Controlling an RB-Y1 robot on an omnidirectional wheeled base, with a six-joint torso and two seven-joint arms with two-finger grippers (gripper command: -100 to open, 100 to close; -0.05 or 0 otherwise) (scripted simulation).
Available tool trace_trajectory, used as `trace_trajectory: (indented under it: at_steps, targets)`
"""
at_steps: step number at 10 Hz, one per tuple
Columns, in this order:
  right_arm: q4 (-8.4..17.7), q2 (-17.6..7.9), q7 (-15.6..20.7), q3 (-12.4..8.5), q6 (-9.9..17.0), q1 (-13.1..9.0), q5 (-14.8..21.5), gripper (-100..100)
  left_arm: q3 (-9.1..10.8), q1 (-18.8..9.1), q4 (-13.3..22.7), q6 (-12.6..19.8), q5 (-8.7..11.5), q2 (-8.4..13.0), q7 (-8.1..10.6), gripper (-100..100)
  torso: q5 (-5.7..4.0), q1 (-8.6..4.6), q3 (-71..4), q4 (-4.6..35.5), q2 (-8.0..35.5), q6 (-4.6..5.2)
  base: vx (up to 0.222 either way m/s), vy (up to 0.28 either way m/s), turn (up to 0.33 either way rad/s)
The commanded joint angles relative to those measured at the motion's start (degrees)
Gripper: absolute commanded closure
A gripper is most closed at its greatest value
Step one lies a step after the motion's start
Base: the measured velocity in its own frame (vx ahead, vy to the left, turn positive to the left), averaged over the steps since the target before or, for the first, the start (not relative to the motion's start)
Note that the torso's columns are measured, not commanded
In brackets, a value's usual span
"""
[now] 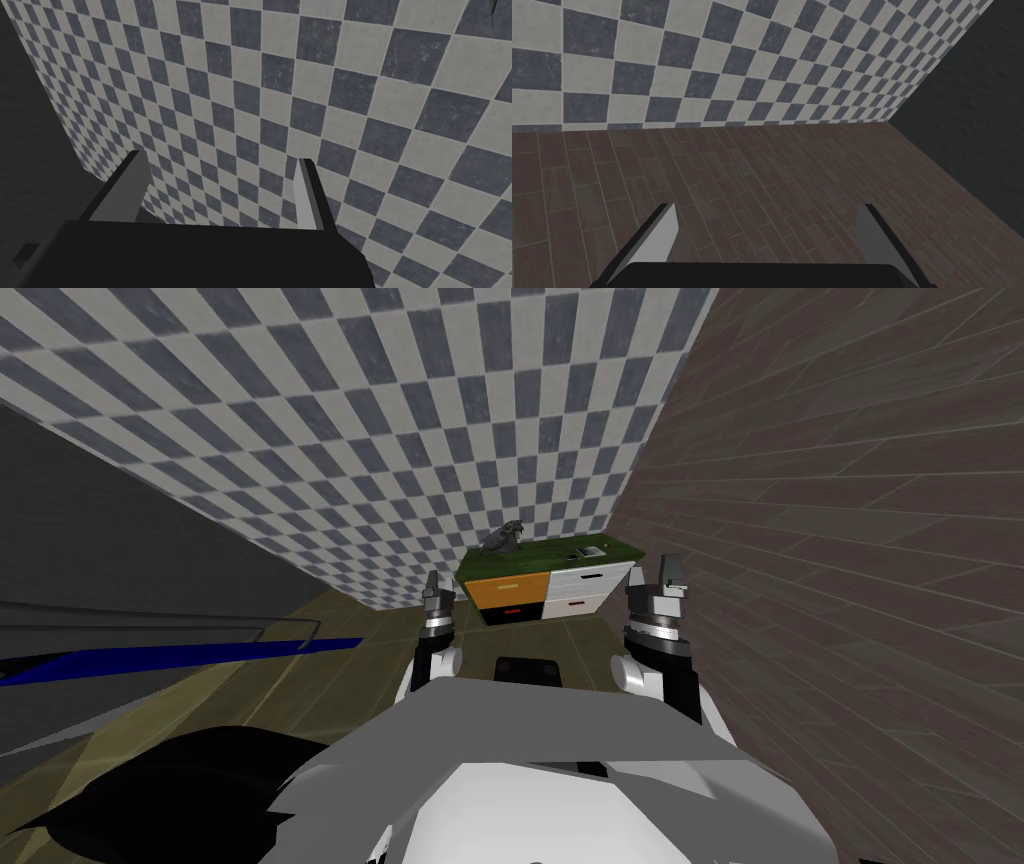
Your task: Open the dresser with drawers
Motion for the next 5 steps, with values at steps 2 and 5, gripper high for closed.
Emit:
trace_trajectory:
  at_steps: [2, 5]
  targets:
    - [0.0, 0.0, 0.0, 0.0, 0.0, 0.0, 0.0, 0, 0.00, 0.0, 0.0, 0.0, 0.0, 0.0, 0.00, 0, 0.00, 0.00, -12.0, 6.0, 6.0, 0.00, 0.000, 0.000, 0.000]
    - [0.0, 0.0, 0.0, 0.0, 0.0, 0.0, 0.0, 0, 0.00, 0.0, 0.0, 0.0, 0.0, 0.0, 0.00, 0, 0.00, 0.00, -36.9, 18.5, 18.5, 0.00, 0.000, 0.000, 0.000]
